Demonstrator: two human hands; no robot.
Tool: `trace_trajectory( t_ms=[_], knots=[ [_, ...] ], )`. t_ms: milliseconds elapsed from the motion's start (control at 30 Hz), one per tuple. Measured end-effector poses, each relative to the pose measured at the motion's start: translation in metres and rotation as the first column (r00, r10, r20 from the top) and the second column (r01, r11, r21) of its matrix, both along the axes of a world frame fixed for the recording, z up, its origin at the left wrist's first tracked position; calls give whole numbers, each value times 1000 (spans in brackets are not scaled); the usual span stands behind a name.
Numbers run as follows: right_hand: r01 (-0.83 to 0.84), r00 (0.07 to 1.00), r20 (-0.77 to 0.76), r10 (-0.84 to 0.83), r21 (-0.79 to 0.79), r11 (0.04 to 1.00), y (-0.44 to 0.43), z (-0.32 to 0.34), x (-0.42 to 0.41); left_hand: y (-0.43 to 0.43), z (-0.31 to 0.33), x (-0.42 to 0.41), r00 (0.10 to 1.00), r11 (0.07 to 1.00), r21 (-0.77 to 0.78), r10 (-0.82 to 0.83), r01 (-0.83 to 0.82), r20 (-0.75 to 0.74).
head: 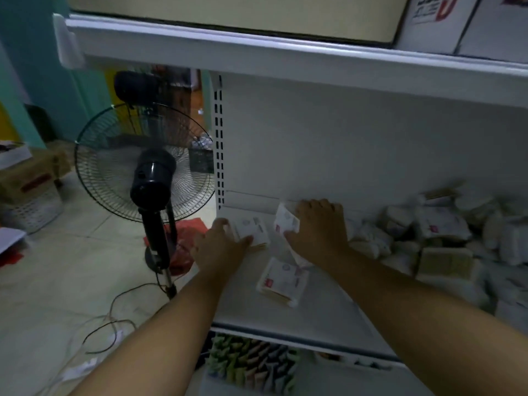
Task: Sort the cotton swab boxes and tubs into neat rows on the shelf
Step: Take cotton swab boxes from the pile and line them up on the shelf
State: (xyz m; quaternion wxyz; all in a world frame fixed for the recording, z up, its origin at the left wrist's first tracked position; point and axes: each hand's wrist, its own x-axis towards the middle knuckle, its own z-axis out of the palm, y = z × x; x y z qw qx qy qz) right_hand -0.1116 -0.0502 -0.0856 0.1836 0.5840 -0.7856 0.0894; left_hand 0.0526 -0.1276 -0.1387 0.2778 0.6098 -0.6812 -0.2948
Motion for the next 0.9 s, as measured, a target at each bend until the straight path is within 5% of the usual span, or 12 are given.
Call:
trace_trajectory(
  t_ms=[100, 233, 433, 600, 900],
  knots=[
    [-47, 918, 368, 146, -265, 963, 8, 10, 0, 10, 7, 5, 907, 997, 22, -62, 79, -417],
    [141, 577, 794, 190, -326, 935, 33, 34, -16, 17, 36, 2, 655, 969, 116, -56, 216, -754],
    [224, 179, 951, 254, -291, 930, 135, 63, -76, 59, 95, -46, 625, 820, 93, -351, 564, -697],
    [209, 163, 978, 128, -161, 965, 265, 71, -142, 157, 121, -132, 529, 643, 81, -545, 761, -650],
    [477, 128, 989, 73, -126, 870, 515, 61, -234, 367, 117, -294, 363, 376, 94, -754, 922, -547]
  ],
)
